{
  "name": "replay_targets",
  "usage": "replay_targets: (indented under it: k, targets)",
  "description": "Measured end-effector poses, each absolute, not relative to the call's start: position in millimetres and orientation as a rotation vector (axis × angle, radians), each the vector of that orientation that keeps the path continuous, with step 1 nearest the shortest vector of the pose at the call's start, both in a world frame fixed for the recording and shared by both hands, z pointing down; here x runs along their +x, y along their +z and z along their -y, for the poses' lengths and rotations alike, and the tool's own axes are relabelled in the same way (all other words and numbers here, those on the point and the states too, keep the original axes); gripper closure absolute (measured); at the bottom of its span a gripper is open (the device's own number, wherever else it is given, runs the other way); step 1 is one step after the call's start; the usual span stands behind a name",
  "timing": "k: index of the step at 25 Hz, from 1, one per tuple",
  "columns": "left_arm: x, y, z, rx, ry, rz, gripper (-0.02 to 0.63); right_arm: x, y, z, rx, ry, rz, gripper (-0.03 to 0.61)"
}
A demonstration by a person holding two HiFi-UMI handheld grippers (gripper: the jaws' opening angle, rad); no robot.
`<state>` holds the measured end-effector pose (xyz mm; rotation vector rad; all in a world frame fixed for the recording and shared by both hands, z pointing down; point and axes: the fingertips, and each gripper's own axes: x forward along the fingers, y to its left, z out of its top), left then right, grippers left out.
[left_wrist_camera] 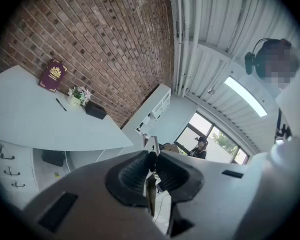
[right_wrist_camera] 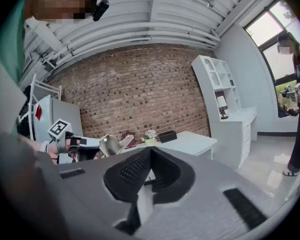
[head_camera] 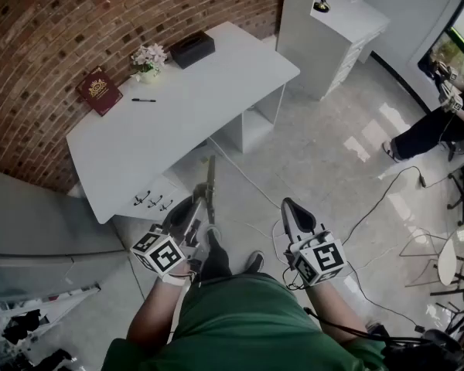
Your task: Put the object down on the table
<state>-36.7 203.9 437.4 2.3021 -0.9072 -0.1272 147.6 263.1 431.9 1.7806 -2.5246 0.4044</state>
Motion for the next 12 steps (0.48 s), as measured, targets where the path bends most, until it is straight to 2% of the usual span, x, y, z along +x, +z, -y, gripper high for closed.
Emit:
replay_targets:
  k: [12]
  targets:
    - [-18, 433, -223, 2.291, -0.203, 0.820, 0.581, 157, 428, -284, 1.833, 0.448, 2.522, 0.575]
